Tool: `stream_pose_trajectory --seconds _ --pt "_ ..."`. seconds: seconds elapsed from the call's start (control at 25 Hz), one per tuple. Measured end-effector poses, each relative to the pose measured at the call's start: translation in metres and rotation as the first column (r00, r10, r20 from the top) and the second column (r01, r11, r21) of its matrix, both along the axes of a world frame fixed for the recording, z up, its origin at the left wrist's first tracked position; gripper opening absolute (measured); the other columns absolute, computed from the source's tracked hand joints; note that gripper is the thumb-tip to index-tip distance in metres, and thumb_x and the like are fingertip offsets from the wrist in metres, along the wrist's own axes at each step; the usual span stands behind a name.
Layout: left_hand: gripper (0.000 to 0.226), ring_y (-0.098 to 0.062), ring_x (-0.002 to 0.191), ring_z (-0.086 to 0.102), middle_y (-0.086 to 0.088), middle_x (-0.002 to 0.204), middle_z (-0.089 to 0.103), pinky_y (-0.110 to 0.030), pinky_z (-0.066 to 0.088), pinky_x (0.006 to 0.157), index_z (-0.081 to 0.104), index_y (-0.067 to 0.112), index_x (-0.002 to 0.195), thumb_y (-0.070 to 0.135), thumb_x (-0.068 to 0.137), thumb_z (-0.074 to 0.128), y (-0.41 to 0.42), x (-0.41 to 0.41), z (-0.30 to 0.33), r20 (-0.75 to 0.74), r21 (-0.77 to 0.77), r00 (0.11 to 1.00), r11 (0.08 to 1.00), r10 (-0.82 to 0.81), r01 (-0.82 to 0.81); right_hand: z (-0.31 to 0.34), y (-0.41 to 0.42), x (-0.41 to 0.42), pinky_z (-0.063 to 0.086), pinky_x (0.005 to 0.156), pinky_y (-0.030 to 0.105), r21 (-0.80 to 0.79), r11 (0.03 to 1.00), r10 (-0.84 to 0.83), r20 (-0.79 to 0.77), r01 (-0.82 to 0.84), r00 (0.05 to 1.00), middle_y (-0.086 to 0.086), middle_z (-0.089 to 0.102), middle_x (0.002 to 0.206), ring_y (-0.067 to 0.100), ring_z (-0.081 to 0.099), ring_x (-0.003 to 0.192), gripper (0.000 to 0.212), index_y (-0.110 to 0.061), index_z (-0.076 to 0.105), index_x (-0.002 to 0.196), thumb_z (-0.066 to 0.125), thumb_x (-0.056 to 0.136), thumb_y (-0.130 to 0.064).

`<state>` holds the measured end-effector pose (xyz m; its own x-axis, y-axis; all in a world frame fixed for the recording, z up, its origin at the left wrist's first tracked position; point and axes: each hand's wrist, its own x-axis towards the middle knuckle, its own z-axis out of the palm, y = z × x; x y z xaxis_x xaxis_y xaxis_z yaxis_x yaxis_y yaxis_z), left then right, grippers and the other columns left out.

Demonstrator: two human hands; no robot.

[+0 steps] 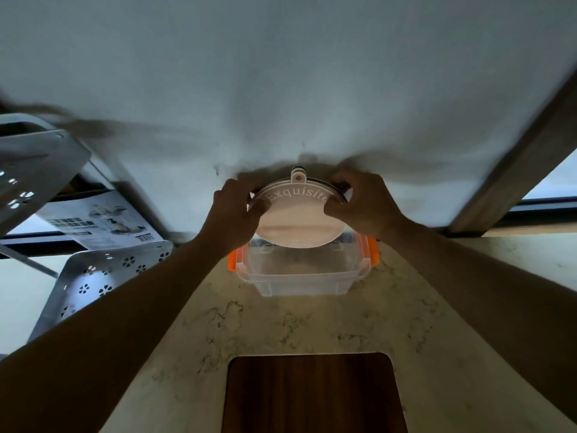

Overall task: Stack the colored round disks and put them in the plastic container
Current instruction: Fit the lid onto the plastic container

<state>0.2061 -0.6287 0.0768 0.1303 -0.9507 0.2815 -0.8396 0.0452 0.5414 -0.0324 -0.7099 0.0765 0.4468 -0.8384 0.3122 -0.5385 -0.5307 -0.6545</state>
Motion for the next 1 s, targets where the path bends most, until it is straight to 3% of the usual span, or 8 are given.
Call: stream_pose_trajectory --seconds 0.16,0.28,0.44,0.6,0.76,0.88,1.0 --pt "0.024 -0.026 0.097 0.056 -0.002 0.109 0.068 -0.039 0.033 0.090 0.066 0.018 0.115 0.027 0.095 0.059 0.005 -0.002 -0.028 0.135 0.061 0.991 0.998 0.007 -0.015 -0.022 0.002 -0.002 0.050 0.069 0.042 -0.047 0.997 0.059 -0.143 -0.067 0.988 0.004 0.069 0.073 0.023 0.062 0.069 0.014 -0.014 0.069 0.081 0.070 0.069 -0.021" --pt "0.014 -0.029 0.086 0.055 -0.002 0.093 0.070 -0.041 0.037 0.083 0.069 0.017 0.104 0.020 0.092 0.061 0.006 -0.010 -0.035 0.098 -0.012 0.993 0.998 0.065 -0.064 -0.030 0.001 -0.005 0.048 0.071 0.043 -0.101 0.992 0.058 -0.166 -0.075 0.985 0.004 0.068 0.071 0.024 0.061 0.068 0.008 -0.016 0.067 0.081 0.067 0.077 -0.022" --pt "0.012 -0.029 0.079 0.053 0.006 0.074 0.056 -0.042 0.041 0.077 0.069 0.017 0.100 0.017 0.091 0.062 0.009 -0.015 -0.037 0.073 -0.091 0.993 0.992 0.093 -0.086 -0.031 0.001 -0.006 0.046 0.071 0.043 -0.154 0.982 0.075 -0.224 -0.111 0.972 0.005 0.069 0.072 0.028 0.061 0.071 0.011 -0.015 0.068 0.086 0.065 0.086 -0.025" --pt "0.009 -0.033 0.078 0.055 -0.005 0.080 0.064 -0.045 0.044 0.077 0.068 0.013 0.099 0.015 0.092 0.063 0.011 -0.016 -0.035 0.066 -0.120 0.993 0.988 0.100 -0.092 -0.033 0.005 -0.007 0.044 0.079 0.043 -0.187 0.979 0.046 -0.199 -0.084 0.979 0.009 0.073 0.082 0.033 0.064 0.079 0.018 -0.014 0.071 0.104 0.066 0.091 -0.024" --pt "0.006 -0.025 0.073 0.051 0.025 0.073 0.040 -0.038 0.039 0.073 0.067 0.012 0.096 0.016 0.090 0.065 0.013 -0.017 -0.035 0.058 -0.153 0.996 0.986 0.073 -0.063 -0.040 0.009 -0.006 0.034 0.085 0.036 -0.211 0.977 -0.047 -0.112 0.022 0.993 0.012 0.072 0.088 0.035 0.062 0.086 0.019 -0.009 0.069 0.108 0.065 0.092 -0.019" --pt "0.007 -0.019 0.076 0.047 0.027 0.072 0.037 -0.031 0.031 0.074 0.065 0.015 0.096 0.020 0.091 0.064 0.009 -0.014 -0.039 0.014 -0.106 0.996 0.991 0.089 -0.087 -0.043 0.014 -0.004 0.033 0.084 0.036 -0.221 0.974 -0.059 -0.080 0.040 0.995 0.011 0.070 0.089 0.034 0.060 0.086 0.017 -0.008 0.067 0.105 0.066 0.091 -0.016" --pt "0.007 -0.021 0.077 0.050 0.027 0.071 0.040 -0.032 0.032 0.075 0.066 0.015 0.096 0.019 0.091 0.064 0.006 -0.012 -0.042 0.003 -0.104 0.997 0.992 0.075 -0.074 -0.044 0.015 -0.003 0.037 0.080 0.036 -0.232 0.971 -0.071 -0.086 0.050 0.994 0.008 0.069 0.085 0.030 0.060 0.081 0.016 -0.010 0.067 0.101 0.070 0.086 -0.016"
